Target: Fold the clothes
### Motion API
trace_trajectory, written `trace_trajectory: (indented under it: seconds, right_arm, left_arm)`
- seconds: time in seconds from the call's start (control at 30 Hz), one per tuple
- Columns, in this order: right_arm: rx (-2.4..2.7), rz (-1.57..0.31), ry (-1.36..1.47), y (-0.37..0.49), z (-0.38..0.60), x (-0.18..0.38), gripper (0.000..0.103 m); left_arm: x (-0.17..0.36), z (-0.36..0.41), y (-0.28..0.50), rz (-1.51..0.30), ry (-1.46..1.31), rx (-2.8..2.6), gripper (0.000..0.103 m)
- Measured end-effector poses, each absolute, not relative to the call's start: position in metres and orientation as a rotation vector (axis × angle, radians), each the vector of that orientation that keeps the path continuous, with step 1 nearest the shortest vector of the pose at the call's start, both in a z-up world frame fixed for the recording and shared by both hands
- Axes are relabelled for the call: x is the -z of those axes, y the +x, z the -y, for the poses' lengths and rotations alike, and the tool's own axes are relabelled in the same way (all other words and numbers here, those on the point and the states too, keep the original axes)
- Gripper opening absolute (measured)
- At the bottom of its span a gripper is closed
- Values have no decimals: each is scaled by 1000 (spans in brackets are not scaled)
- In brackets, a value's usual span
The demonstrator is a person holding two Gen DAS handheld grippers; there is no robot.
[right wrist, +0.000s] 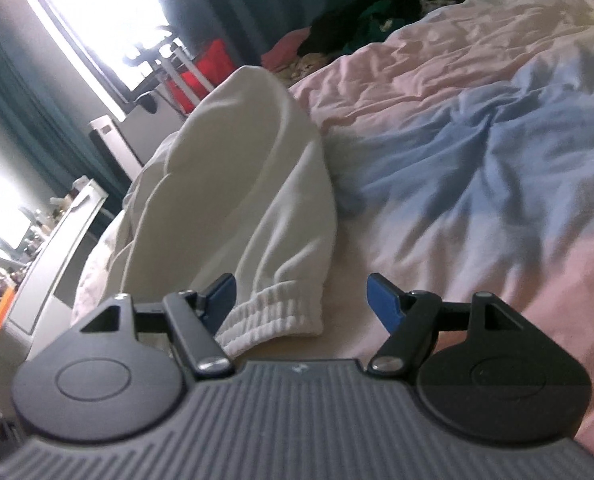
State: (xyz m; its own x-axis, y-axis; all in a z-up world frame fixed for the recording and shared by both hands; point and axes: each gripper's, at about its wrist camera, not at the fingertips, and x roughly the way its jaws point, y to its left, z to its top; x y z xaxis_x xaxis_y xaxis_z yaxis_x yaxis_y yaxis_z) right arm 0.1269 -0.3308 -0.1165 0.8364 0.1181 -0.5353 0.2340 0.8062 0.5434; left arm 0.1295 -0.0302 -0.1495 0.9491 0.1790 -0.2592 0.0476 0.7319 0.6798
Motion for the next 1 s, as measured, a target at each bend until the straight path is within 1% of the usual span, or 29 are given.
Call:
trace_trajectory:
  seconds: [0.13,0.27,0.4,0.43,0.5,0.7,0.73,0.77,0.87,0.9,0.93,0.97,1.0]
  right_arm:
    - [-21,-551,595,134,315,116,76]
    - [-168,-503,498,139,286,115,76]
    - [-323,-492,181,136,227,114,74]
    - [-317,-507,69,134,212,119,74]
    - [-277,-531,-31,135,198,128,74]
    - [-2,-514,79,147,243,133,74]
    - [20,-538,123,149,253,138,74]
    - [38,-566,169,151,263,142,77]
    - [95,-646,307,156,293,156,74]
    - [90,-634,306,154,295,153,73]
    - [84,-618,300,152,295,149,67]
    - [77,-603,294,151,296,146,51]
    - [59,-585,292,148,295,139,40]
  left_arm:
    - [138,21,144,-243,715,-195,103]
    - [108,10,152,-187,554,-236,103]
    - [91,5,150,-157,492,-229,103]
    - [89,4,148,-154,484,-228,103]
    - [85,4,145,-153,472,-227,103]
    - [83,-6,132,-140,405,-237,103]
    - [83,-9,131,-150,385,-241,103]
    - [84,-13,129,-161,366,-245,103]
    - [88,-25,134,-223,319,-269,103]
    - [89,-27,136,-250,309,-280,103]
    - [92,-29,140,-291,308,-289,103]
    - [97,-29,144,-351,319,-294,103]
    - [103,-30,148,-402,331,-304,102]
